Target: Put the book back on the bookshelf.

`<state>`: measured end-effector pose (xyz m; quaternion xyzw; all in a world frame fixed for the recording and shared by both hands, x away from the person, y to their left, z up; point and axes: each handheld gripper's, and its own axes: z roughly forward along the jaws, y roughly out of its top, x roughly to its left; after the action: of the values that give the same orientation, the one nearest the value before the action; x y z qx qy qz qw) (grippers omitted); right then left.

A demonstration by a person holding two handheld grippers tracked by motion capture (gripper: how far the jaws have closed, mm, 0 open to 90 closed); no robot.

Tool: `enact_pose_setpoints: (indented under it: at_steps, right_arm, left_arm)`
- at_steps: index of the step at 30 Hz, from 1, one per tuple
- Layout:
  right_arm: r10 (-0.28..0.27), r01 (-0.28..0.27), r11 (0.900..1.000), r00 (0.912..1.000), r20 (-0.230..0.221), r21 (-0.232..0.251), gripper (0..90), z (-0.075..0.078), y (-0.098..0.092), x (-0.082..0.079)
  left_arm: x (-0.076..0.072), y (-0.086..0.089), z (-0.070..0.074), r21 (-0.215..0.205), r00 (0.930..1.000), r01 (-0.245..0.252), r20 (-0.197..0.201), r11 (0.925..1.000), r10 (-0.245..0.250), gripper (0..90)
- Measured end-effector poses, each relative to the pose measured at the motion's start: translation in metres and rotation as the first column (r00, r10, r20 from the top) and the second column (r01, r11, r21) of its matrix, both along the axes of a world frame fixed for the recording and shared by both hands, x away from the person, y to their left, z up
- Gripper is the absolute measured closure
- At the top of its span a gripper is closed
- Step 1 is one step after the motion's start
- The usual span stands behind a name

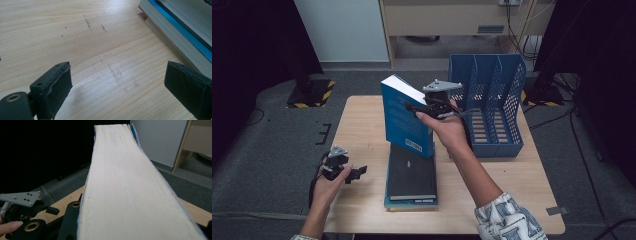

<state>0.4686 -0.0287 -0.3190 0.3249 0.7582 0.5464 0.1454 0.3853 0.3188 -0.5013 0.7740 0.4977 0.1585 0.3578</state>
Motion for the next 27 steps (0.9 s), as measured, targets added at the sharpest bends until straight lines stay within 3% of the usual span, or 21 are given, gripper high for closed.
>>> enact_pose_setpoints:
  at_steps: [7,12,21,27]
  right_arm:
    - [-0.035,0.036,0.999,0.9953,-0.090,0.008,60.1,0.008,0.003,0.016]
    - [-0.058,0.060,0.998,0.9904,-0.125,0.013,60.3,0.012,0.006,0.021]
    - [-0.071,0.073,0.997,0.9845,-0.160,0.006,60.5,0.022,0.003,0.018]
    - [-0.082,0.085,0.996,0.9839,-0.158,0.007,60.5,0.030,-0.007,0.013]
  left_arm:
    - [0.001,0.001,-0.001,0.003,1.0000,0.000,-0.002,1.0000,0.000,6.9]
    - [0.001,0.002,-0.002,0.007,1.0000,0.000,0.000,1.0000,0.000,6.9]
    - [0.004,0.000,-0.005,0.018,0.9999,0.013,0.001,0.9998,-0.013,6.9]
    - [0.009,-0.001,-0.013,0.049,0.9996,-0.003,-0.029,0.9988,0.004,8.1]
